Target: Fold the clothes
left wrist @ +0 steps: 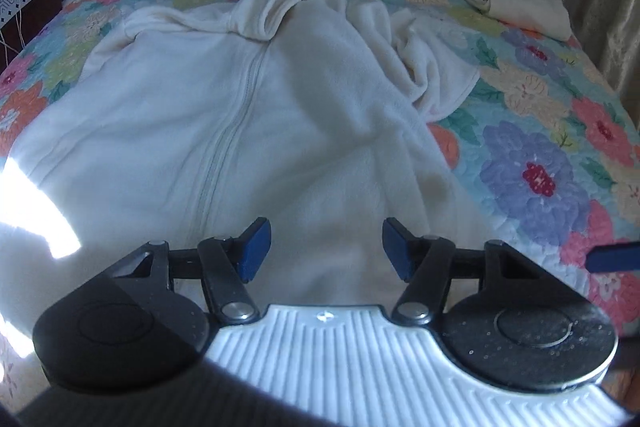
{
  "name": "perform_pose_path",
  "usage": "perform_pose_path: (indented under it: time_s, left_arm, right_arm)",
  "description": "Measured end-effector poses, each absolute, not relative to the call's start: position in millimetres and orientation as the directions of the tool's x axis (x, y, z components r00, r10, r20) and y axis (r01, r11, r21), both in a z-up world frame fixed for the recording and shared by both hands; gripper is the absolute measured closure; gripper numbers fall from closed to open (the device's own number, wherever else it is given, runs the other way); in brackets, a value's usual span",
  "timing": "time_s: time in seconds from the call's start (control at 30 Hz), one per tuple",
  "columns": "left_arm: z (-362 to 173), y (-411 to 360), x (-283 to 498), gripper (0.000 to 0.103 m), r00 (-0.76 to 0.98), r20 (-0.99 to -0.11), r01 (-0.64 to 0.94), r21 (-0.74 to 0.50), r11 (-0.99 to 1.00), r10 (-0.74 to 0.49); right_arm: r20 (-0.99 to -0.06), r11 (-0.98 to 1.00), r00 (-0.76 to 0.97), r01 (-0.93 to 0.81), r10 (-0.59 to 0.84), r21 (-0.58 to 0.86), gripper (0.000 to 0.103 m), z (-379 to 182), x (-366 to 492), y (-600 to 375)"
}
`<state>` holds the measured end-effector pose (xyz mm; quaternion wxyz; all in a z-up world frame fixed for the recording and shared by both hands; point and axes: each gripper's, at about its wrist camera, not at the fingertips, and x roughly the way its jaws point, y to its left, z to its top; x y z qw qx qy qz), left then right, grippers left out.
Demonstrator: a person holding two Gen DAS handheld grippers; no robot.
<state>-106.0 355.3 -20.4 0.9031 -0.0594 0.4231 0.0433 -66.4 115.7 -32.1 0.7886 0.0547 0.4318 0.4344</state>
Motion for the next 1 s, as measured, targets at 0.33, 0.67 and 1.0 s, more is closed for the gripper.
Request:
perform_pose_path:
  time_s: [0.33, 0.67, 1.0]
  left_arm:
    - [-56, 349, -5, 0.038, 0.668, -0.744, -0.127, -0.069, 0.989, 0.034]
    - [-76, 383, -8, 0.036, 0.665, -0.747, -0.168, -0.181, 0.969, -0.024]
    - [-70, 384, -18, 0.036, 0.69, -0.723, -0.184, -0.137, 0.973, 0.029]
  right_arm:
    - [-0.679, 0.758, 0.35, -0.18, 0.645, 0.628, 0.024, -99, 98, 138]
    - [-0.667, 0.799, 0.444, -0.263, 0.598, 0.541, 0.069, -114, 138, 182]
    - [-0.545, 0.919, 0.741, -0.348, 0.392, 0.188, 0.093, -31, 110, 126]
